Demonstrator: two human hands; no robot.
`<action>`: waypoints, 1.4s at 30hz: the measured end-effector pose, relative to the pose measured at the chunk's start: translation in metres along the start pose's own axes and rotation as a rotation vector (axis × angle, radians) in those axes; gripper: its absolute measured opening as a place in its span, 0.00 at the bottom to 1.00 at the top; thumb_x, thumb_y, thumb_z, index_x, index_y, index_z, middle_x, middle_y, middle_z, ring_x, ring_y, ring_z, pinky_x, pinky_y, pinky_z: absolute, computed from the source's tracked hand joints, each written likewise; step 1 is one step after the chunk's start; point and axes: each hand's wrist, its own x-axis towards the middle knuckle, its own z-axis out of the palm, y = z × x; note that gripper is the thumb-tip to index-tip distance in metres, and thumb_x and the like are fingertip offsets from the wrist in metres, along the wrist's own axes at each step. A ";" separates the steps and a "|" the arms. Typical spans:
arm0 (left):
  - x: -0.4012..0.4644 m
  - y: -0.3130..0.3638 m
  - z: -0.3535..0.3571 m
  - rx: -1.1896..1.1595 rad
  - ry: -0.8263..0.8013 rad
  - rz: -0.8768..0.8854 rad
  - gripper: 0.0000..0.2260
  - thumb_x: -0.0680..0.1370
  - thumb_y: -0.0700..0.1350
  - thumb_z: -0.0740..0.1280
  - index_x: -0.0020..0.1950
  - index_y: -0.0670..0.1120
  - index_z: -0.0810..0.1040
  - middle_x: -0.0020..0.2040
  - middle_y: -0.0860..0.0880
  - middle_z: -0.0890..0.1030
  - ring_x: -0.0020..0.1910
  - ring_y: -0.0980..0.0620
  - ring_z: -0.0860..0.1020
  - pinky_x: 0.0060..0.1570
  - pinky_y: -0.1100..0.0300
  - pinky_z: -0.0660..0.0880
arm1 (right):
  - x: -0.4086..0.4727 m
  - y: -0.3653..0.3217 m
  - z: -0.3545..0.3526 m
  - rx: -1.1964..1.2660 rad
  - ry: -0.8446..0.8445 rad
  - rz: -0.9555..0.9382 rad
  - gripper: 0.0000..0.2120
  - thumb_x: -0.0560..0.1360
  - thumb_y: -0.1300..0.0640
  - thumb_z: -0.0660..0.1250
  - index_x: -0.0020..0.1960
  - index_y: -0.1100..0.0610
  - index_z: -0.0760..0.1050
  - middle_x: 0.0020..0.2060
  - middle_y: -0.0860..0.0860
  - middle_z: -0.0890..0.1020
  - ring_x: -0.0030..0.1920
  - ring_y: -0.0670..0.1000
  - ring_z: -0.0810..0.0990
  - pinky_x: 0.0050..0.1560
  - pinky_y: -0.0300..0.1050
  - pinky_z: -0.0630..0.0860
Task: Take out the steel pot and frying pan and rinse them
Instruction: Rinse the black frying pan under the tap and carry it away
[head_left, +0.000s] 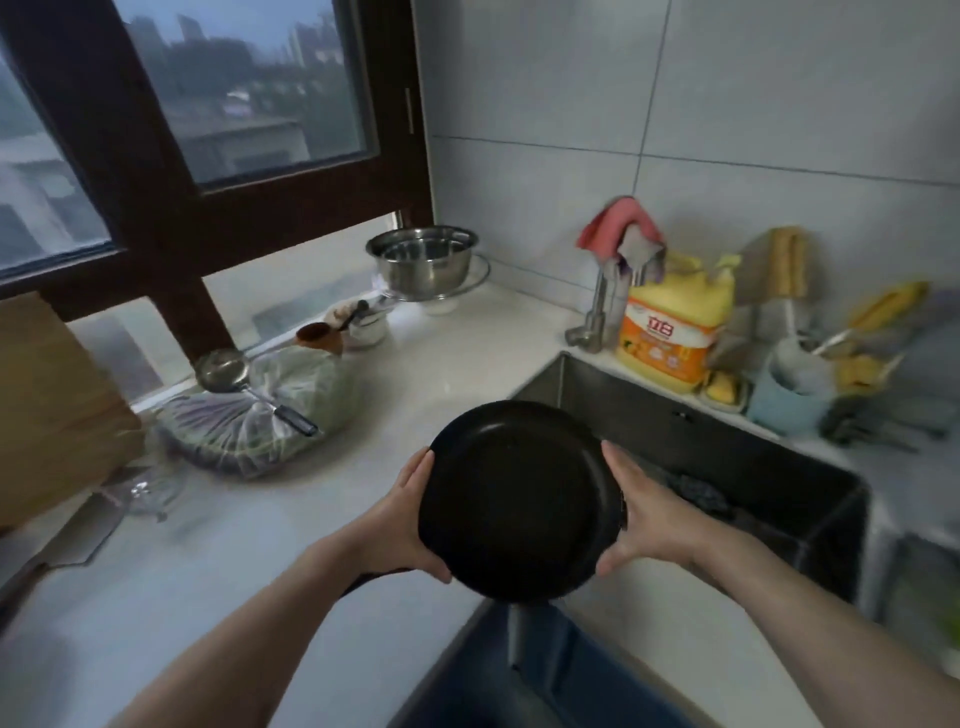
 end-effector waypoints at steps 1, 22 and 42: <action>0.023 0.009 0.002 0.012 -0.013 0.012 0.67 0.53 0.60 0.82 0.78 0.57 0.38 0.76 0.62 0.44 0.75 0.56 0.50 0.74 0.55 0.57 | 0.003 0.013 -0.015 -0.010 0.020 0.016 0.67 0.57 0.50 0.84 0.76 0.43 0.36 0.73 0.37 0.48 0.74 0.40 0.46 0.70 0.35 0.48; 0.316 0.121 0.051 0.136 -0.375 0.239 0.65 0.60 0.53 0.82 0.76 0.58 0.32 0.74 0.65 0.34 0.77 0.53 0.45 0.76 0.53 0.49 | 0.016 0.186 -0.141 0.139 0.320 0.134 0.69 0.49 0.43 0.86 0.77 0.39 0.46 0.73 0.38 0.60 0.74 0.41 0.58 0.74 0.49 0.59; 0.408 0.067 0.187 0.199 -0.563 0.351 0.67 0.58 0.54 0.81 0.74 0.61 0.28 0.74 0.64 0.29 0.77 0.54 0.42 0.75 0.53 0.52 | 0.015 0.284 -0.048 0.307 0.385 0.589 0.76 0.48 0.45 0.85 0.75 0.42 0.30 0.67 0.34 0.46 0.72 0.40 0.47 0.77 0.50 0.48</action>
